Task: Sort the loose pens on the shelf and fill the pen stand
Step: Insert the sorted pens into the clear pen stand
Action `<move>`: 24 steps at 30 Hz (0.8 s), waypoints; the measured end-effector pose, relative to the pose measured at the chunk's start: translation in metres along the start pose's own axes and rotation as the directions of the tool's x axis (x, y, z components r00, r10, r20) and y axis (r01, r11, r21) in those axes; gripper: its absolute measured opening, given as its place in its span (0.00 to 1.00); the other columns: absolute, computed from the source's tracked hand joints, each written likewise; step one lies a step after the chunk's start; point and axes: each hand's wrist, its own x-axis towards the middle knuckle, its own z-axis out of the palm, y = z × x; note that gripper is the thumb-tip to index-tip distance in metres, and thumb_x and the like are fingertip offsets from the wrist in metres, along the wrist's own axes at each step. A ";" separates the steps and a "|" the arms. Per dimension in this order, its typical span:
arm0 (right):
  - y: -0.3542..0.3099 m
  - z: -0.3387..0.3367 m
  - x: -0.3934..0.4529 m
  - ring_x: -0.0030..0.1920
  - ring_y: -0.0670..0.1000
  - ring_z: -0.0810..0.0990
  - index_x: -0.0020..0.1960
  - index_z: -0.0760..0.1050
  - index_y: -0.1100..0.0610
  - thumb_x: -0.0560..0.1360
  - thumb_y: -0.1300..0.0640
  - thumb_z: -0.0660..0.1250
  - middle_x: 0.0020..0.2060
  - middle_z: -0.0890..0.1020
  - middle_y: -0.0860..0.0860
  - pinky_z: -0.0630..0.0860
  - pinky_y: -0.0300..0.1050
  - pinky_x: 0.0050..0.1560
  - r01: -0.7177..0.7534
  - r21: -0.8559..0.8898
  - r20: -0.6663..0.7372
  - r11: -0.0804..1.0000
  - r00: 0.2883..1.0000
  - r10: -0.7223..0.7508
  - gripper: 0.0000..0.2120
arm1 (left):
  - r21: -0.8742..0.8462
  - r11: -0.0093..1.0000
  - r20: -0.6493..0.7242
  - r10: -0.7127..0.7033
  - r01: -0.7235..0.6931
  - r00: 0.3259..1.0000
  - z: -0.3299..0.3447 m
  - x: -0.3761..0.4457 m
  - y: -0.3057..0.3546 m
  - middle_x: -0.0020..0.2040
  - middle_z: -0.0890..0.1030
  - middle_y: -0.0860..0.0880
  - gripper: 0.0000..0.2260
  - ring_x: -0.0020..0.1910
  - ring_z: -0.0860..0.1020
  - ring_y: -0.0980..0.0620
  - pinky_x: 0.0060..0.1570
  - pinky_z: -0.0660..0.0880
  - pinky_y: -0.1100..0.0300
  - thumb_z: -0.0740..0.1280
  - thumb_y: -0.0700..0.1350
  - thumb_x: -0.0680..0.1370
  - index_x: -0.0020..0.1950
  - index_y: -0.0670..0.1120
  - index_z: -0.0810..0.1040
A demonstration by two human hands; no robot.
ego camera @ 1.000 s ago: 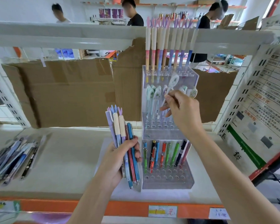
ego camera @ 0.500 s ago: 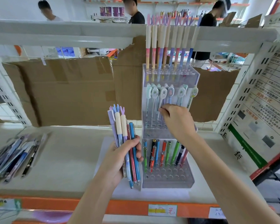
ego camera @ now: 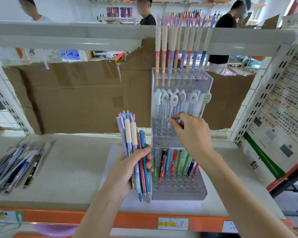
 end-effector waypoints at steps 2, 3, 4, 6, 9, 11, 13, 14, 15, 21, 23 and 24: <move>-0.007 -0.003 -0.012 0.31 0.45 0.73 0.48 0.79 0.56 0.78 0.53 0.63 0.31 0.75 0.44 0.69 0.36 0.33 0.025 0.094 -0.027 0.995 0.999 -0.022 0.09 | -0.017 1.000 0.016 -0.005 0.005 1.000 0.000 0.001 -0.001 0.30 0.72 0.45 0.05 0.24 0.69 0.53 0.24 0.71 0.62 0.67 0.38 0.68 0.42 0.39 0.74; -0.011 -0.003 -0.018 0.30 0.43 0.73 0.46 0.79 0.56 0.78 0.54 0.64 0.31 0.76 0.44 0.69 0.34 0.32 0.035 0.139 0.003 0.990 0.999 -0.036 0.08 | -0.032 0.999 0.027 -0.012 0.013 1.000 0.000 0.002 -0.002 0.30 0.72 0.45 0.04 0.23 0.68 0.53 0.23 0.70 0.62 0.66 0.37 0.69 0.42 0.39 0.74; -0.015 -0.003 -0.023 0.30 0.43 0.73 0.46 0.80 0.56 0.78 0.54 0.64 0.30 0.77 0.45 0.70 0.33 0.32 0.039 0.190 0.052 0.981 0.997 -0.050 0.08 | -0.044 0.999 0.039 -0.021 0.022 0.999 0.000 0.003 -0.002 0.30 0.71 0.45 0.03 0.23 0.68 0.54 0.22 0.69 0.63 0.66 0.35 0.70 0.42 0.38 0.74; -0.024 -0.002 -0.031 0.28 0.42 0.72 0.44 0.81 0.57 0.77 0.54 0.66 0.29 0.78 0.46 0.71 0.33 0.32 0.019 0.303 0.140 0.953 0.988 -0.064 0.08 | -0.048 0.998 0.062 -0.026 0.030 0.998 0.000 0.004 -0.004 0.29 0.71 0.45 0.05 0.23 0.67 0.54 0.22 0.68 0.63 0.68 0.32 0.69 0.41 0.39 0.74; -0.034 -0.004 -0.034 0.28 0.42 0.72 0.42 0.80 0.56 0.75 0.54 0.68 0.28 0.77 0.46 0.68 0.32 0.32 -0.026 0.436 0.188 0.900 0.980 -0.063 0.07 | -0.031 0.999 0.059 -0.007 0.009 0.998 0.002 0.005 -0.006 0.29 0.69 0.46 0.06 0.22 0.65 0.54 0.22 0.66 0.64 0.65 0.31 0.73 0.39 0.39 0.73; -0.039 -0.005 -0.036 0.30 0.42 0.73 0.42 0.79 0.55 0.74 0.53 0.69 0.29 0.78 0.47 0.69 0.32 0.34 -0.035 0.485 0.208 0.874 0.975 -0.076 0.06 | -0.019 1.000 0.036 0.002 -0.001 0.999 0.003 0.005 -0.007 0.28 0.68 0.46 0.08 0.22 0.64 0.55 0.21 0.64 0.65 0.60 0.30 0.76 0.38 0.39 0.71; -0.043 -0.003 -0.037 0.31 0.42 0.73 0.41 0.78 0.54 0.72 0.51 0.70 0.29 0.78 0.46 0.69 0.32 0.35 -0.057 0.489 0.250 0.870 0.965 -0.077 0.07 | -0.001 1.000 0.015 0.016 -0.016 1.000 0.004 0.005 -0.009 0.26 0.66 0.46 0.12 0.21 0.62 0.55 0.21 0.62 0.65 0.58 0.29 0.76 0.35 0.40 0.68; -0.045 -0.002 -0.038 0.31 0.41 0.73 0.40 0.77 0.54 0.72 0.50 0.71 0.30 0.78 0.46 0.69 0.31 0.35 -0.073 0.477 0.277 0.876 0.958 -0.071 0.08 | 0.009 1.000 0.010 0.019 -0.020 1.000 0.005 0.004 -0.009 0.26 0.64 0.47 0.13 0.21 0.62 0.55 0.21 0.62 0.65 0.57 0.28 0.77 0.35 0.41 0.67; -0.047 0.000 -0.038 0.32 0.40 0.73 0.40 0.76 0.54 0.71 0.49 0.72 0.30 0.77 0.45 0.69 0.31 0.35 -0.090 0.461 0.305 0.883 0.950 -0.062 0.09 | 0.018 1.000 0.010 0.022 -0.022 1.000 0.004 0.004 -0.010 0.25 0.63 0.48 0.13 0.21 0.62 0.56 0.21 0.61 0.65 0.56 0.27 0.77 0.35 0.42 0.67; -0.044 0.002 -0.035 0.29 0.43 0.71 0.41 0.78 0.61 0.69 0.47 0.73 0.29 0.76 0.46 0.69 0.35 0.32 -0.201 0.399 0.468 0.895 0.884 -0.010 0.16 | 0.080 0.996 0.107 0.023 -0.031 0.994 -0.009 -0.001 -0.018 0.27 0.65 0.49 0.15 0.24 0.63 0.55 0.25 0.65 0.65 0.65 0.32 0.73 0.30 0.47 0.76; -0.042 0.000 -0.037 0.26 0.42 0.71 0.40 0.78 0.61 0.70 0.49 0.74 0.26 0.76 0.46 0.67 0.34 0.29 -0.260 0.433 0.525 0.863 0.851 -0.007 0.14 | 0.103 0.994 0.142 0.013 -0.028 0.990 -0.013 -0.004 -0.021 0.28 0.66 0.49 0.09 0.25 0.64 0.55 0.26 0.66 0.64 0.67 0.37 0.70 0.31 0.47 0.76; -0.041 0.000 -0.039 0.24 0.41 0.71 0.41 0.78 0.61 0.70 0.50 0.73 0.25 0.76 0.47 0.66 0.32 0.27 -0.278 0.434 0.553 0.857 0.833 -0.010 0.13 | 0.099 0.995 0.146 0.003 -0.018 0.989 -0.015 -0.005 -0.023 0.28 0.66 0.48 0.05 0.25 0.65 0.55 0.26 0.67 0.64 0.67 0.39 0.70 0.34 0.44 0.76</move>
